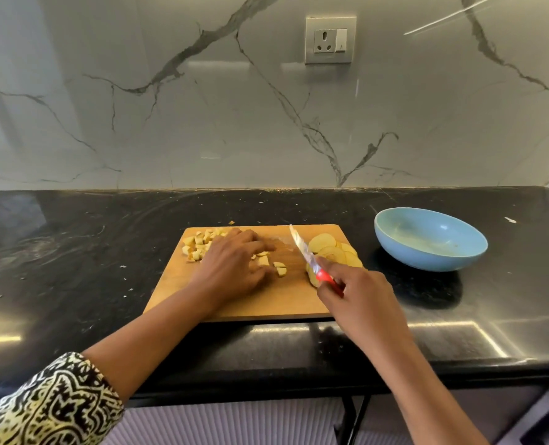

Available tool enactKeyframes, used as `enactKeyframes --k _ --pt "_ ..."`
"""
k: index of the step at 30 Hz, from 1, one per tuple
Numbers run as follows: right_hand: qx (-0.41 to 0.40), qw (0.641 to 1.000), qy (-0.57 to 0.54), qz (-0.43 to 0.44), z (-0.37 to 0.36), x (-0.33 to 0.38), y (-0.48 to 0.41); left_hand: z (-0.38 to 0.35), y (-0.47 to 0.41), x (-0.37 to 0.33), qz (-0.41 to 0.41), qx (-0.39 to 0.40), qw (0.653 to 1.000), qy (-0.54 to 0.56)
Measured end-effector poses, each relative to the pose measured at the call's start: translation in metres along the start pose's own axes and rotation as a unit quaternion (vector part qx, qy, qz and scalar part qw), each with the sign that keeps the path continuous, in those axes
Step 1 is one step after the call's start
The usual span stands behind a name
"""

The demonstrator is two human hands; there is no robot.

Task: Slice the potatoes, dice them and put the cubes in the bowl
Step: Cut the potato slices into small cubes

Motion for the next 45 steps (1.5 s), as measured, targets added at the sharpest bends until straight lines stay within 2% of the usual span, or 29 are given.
enactKeyframes --k 2,6,8,11,15,17,21,25,28,32,38,45 --pt "-0.058 0.998 -0.039 0.008 -0.004 -0.007 -0.003 -0.004 -0.004 -0.011 -0.052 0.032 0.998 -0.020" --pt "-0.121 0.988 -0.089 0.035 -0.003 -0.015 -0.005 -0.003 -0.028 -0.006 -0.058 0.050 0.993 -0.093" --pt "-0.122 0.988 -0.088 0.032 -0.004 -0.018 -0.008 -0.001 -0.041 0.005 -0.042 0.045 0.990 -0.124" --pt "-0.113 0.989 -0.088 0.026 -0.005 -0.023 -0.012 0.002 -0.051 0.021 -0.017 0.055 0.992 -0.109" --pt "-0.109 0.990 -0.090 0.018 -0.001 -0.028 -0.017 0.001 -0.038 0.026 -0.088 0.108 0.990 -0.004" --pt "-0.110 0.990 -0.091 0.013 0.001 -0.031 -0.020 0.000 -0.034 0.031 -0.086 0.111 0.989 -0.045" --pt "-0.131 0.987 -0.089 -0.004 0.008 -0.037 -0.022 0.003 -0.038 0.033 -0.048 0.051 0.990 -0.122" --pt "-0.154 0.981 -0.109 -0.034 0.019 -0.055 -0.020 0.006 -0.042 0.023 -0.057 0.030 0.996 -0.066" --pt "-0.176 0.975 -0.127 -0.048 0.026 -0.065 -0.015 0.007 -0.046 0.004 -0.092 0.028 0.995 -0.017" --pt "-0.186 0.966 -0.166 -0.063 0.029 -0.071 -0.010 0.009 -0.058 -0.035 -0.122 0.047 0.990 0.050" --pt "-0.173 0.967 -0.180 -0.059 0.027 -0.072 -0.009 0.000 -0.063 -0.072 -0.115 0.111 0.987 0.015" --pt "-0.161 0.971 -0.167 -0.055 0.025 -0.072 -0.010 0.000 -0.052 -0.059 -0.102 0.111 0.985 0.081"
Point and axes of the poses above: each hand's wrist, its own y-axis away from the middle knuckle, its own z-axis out of the back of the hand, x = y × z, the point moved 5 cm from there along -y, towards the middle knuckle, and after that the axes turned 15 degrees about x, right-handed, at the moved point
